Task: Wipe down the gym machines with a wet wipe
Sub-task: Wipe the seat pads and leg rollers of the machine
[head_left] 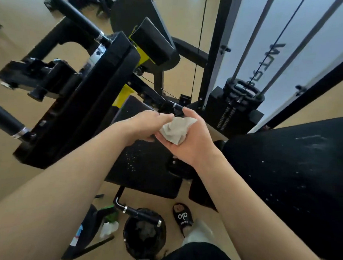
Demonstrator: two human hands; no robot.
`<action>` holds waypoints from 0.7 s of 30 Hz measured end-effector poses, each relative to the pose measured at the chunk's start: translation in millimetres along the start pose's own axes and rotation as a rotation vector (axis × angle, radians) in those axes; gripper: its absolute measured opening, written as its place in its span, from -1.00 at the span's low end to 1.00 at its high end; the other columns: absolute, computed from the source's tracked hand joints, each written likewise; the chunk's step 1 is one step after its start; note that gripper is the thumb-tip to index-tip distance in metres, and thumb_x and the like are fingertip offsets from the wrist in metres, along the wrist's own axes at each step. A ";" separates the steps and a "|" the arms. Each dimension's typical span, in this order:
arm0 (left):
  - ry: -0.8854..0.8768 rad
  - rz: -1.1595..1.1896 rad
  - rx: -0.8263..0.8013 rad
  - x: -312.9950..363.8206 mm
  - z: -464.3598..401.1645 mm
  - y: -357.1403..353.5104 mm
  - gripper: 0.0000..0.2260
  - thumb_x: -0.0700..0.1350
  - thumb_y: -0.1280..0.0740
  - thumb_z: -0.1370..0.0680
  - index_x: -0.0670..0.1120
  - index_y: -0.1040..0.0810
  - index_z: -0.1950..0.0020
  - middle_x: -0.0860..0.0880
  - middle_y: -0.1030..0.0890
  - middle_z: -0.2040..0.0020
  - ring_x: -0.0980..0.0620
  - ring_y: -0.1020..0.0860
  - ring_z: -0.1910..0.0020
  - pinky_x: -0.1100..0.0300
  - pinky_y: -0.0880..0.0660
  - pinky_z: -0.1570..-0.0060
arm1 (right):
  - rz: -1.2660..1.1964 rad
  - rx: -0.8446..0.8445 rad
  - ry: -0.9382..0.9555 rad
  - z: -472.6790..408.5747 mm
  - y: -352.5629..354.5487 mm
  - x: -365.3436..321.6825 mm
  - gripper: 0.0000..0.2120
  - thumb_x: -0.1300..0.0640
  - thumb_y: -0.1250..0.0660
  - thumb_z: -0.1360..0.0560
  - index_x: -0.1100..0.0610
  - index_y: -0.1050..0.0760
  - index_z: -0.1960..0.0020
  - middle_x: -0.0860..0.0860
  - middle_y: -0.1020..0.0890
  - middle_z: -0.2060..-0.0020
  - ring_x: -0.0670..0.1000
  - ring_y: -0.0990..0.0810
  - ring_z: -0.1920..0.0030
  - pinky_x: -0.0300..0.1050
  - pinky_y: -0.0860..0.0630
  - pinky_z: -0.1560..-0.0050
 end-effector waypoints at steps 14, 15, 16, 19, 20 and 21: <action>-0.217 0.529 0.012 4.9 86.9 -95.0 -0.78 -0.09 -0.26 -0.67 -0.14 -0.52 -0.27 -0.14 -0.64 -0.16 -0.04 -0.69 -0.07 0.13 -0.65 0.09 | 0.436 0.170 0.344 139.5 69.4 29.8 -0.64 -0.03 -0.34 -0.60 0.11 -0.54 -0.33 0.17 -0.68 -0.18 0.15 -0.70 -0.15 0.06 -0.65 -0.15; -0.233 0.577 0.003 4.9 95.1 -102.5 -0.78 -0.09 -0.26 -0.68 -0.15 -0.52 -0.28 -0.15 -0.65 -0.16 -0.05 -0.69 -0.07 0.13 -0.66 0.08 | 0.511 0.211 0.393 151.3 74.1 31.9 -0.64 -0.04 -0.35 -0.60 0.11 -0.56 -0.32 0.16 -0.68 -0.17 0.14 -0.70 -0.13 0.04 -0.66 -0.11; -0.242 0.629 -0.006 5.9 103.1 -109.8 -0.77 -0.10 -0.26 -0.68 -0.15 -0.52 -0.29 -0.15 -0.65 -0.16 -0.04 -0.69 -0.07 0.13 -0.66 0.07 | 0.567 0.258 0.450 163.5 78.5 32.6 -0.66 -0.02 -0.37 -0.59 0.12 -0.56 -0.29 0.16 -0.68 -0.16 0.11 -0.71 -0.08 0.01 -0.68 -0.06; -0.251 0.770 -0.044 14.1 126.1 -130.1 -0.78 -0.12 -0.27 -0.68 -0.16 -0.51 -0.29 -0.17 -0.63 -0.19 -0.05 -0.68 -0.11 0.14 -0.64 0.05 | 0.653 0.403 0.626 200.0 91.2 30.2 -0.85 0.14 -0.34 -0.62 0.17 -0.59 -0.14 0.12 -0.72 0.06 0.04 -0.71 0.10 -0.05 -0.67 0.04; -0.254 0.808 -0.061 18.0 134.2 -136.4 -0.78 -0.12 -0.27 -0.67 -0.17 -0.51 -0.29 -0.18 -0.63 -0.21 -0.06 -0.67 -0.12 0.14 -0.64 0.03 | 0.679 0.428 0.667 212.1 95.2 28.8 -0.89 0.17 -0.32 -0.63 0.17 -0.60 -0.09 0.09 -0.72 0.13 0.02 -0.71 0.14 -0.08 -0.67 0.05; -0.258 0.846 -0.077 22.9 142.6 -142.5 -0.78 -0.13 -0.27 -0.68 -0.18 -0.51 -0.29 -0.19 -0.62 -0.22 -0.06 -0.67 -0.13 0.14 -0.63 0.01 | 0.709 0.443 0.698 223.2 99.1 27.2 -0.89 0.18 -0.32 -0.64 0.17 -0.61 -0.06 0.07 -0.72 0.16 0.02 -0.71 0.15 -0.10 -0.67 0.07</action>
Point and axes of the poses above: each hand's wrist, its own z-axis away from the middle knuckle, its own y-axis out of the back of the hand, x = y × z, the point moved 2 cm from there along -z, towards the middle knuckle
